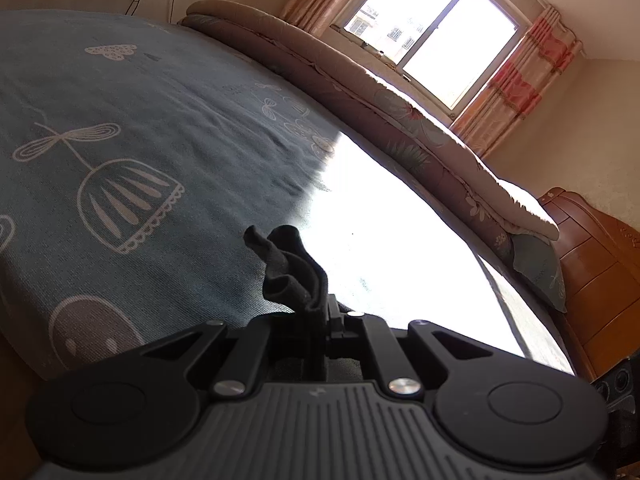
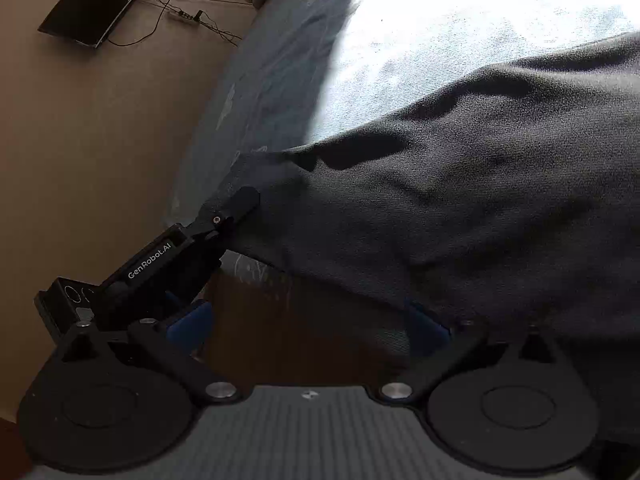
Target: Fold clothes
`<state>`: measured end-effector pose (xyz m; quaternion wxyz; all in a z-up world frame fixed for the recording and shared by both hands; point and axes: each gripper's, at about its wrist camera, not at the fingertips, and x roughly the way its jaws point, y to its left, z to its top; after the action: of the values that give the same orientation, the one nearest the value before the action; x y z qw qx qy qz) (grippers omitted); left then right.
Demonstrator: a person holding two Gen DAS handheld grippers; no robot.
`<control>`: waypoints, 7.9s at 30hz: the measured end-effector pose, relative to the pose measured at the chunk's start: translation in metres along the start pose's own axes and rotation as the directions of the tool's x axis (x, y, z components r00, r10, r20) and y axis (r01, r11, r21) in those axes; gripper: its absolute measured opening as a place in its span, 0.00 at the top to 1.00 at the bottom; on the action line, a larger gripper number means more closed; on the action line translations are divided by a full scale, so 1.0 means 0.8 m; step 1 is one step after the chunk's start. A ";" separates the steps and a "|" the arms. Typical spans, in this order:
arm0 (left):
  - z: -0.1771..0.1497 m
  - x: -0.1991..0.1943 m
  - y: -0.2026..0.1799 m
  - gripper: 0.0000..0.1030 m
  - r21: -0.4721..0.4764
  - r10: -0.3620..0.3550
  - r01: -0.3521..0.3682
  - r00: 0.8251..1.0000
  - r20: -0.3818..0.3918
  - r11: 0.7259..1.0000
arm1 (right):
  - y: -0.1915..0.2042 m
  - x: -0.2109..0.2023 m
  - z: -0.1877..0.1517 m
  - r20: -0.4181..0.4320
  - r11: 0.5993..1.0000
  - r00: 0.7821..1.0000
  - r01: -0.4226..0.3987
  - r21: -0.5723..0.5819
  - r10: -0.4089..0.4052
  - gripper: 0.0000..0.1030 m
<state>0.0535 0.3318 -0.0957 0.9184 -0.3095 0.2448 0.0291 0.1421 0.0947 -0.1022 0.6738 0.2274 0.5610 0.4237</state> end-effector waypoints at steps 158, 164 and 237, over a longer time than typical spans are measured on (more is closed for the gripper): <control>-0.114 0.090 -0.202 0.08 0.343 0.055 0.092 0.917 -0.395 0.935 | -0.144 -0.273 0.015 0.498 0.778 0.789 0.549 -0.305 -0.361 0.00; -0.116 0.095 -0.209 0.05 0.374 0.074 0.091 0.911 -0.406 0.923 | -0.182 -0.252 0.084 0.456 0.848 0.830 0.466 -0.252 -0.320 0.00; -0.123 0.099 -0.245 0.01 0.423 0.089 0.097 0.912 -0.400 0.901 | -0.269 -0.400 -0.103 0.479 0.579 0.515 0.815 -0.018 -0.711 0.00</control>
<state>0.1205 0.1086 -0.0916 0.8921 -0.0968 0.4312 -0.0935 0.1284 -0.2993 -0.1120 0.9168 -0.0428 0.3876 0.0859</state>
